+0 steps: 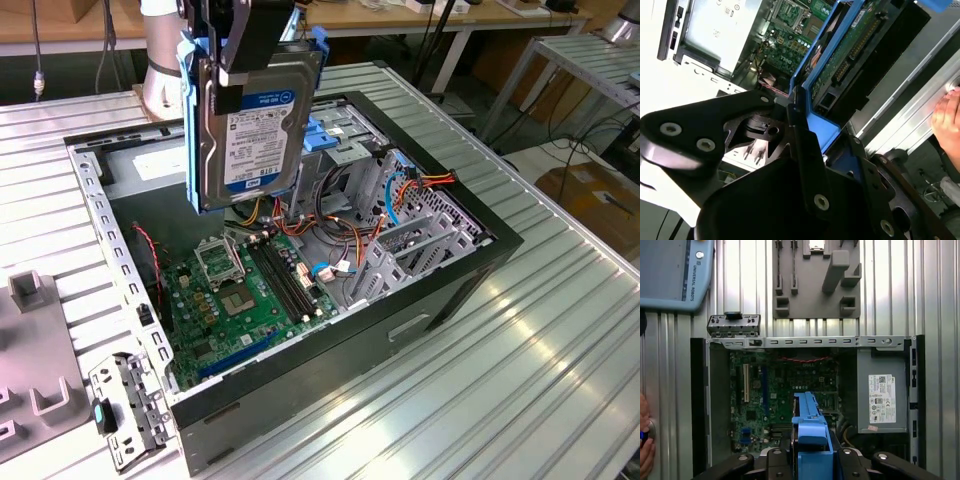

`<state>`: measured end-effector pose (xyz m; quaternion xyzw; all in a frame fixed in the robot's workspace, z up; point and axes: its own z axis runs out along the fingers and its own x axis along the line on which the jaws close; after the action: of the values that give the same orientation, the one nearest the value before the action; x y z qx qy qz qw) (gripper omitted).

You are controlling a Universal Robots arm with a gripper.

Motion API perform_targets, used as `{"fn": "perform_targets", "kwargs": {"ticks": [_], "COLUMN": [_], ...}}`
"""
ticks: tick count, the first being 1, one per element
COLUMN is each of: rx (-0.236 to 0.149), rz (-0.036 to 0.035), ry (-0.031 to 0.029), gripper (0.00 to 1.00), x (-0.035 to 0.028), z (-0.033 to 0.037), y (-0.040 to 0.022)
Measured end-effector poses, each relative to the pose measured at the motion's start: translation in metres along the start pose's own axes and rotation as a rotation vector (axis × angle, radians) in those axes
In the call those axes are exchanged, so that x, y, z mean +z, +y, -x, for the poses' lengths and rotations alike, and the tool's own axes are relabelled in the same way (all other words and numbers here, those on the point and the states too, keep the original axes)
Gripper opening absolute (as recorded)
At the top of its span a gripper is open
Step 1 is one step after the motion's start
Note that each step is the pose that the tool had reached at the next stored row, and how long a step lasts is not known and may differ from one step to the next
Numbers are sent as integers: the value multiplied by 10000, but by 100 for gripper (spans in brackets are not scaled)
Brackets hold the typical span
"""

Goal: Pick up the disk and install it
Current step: 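Insert the disk into the insertion slot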

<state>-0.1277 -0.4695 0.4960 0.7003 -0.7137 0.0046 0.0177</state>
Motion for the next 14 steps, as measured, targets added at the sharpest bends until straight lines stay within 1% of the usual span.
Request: {"fn": "perform_targets", "kwargs": {"ticks": [2,4,6,11,14], "rx": [0,-1,-4,-10,-14], "rz": [0,0,0,-1,0], "ry": [1,0,1,1,0], "gripper": [37,37,37,37,37], "x": [0,0,-1,-2,-3], "z": [-13,-19,-23,-25,-26], "y": [-16,-45,-107,-235,-337]}}
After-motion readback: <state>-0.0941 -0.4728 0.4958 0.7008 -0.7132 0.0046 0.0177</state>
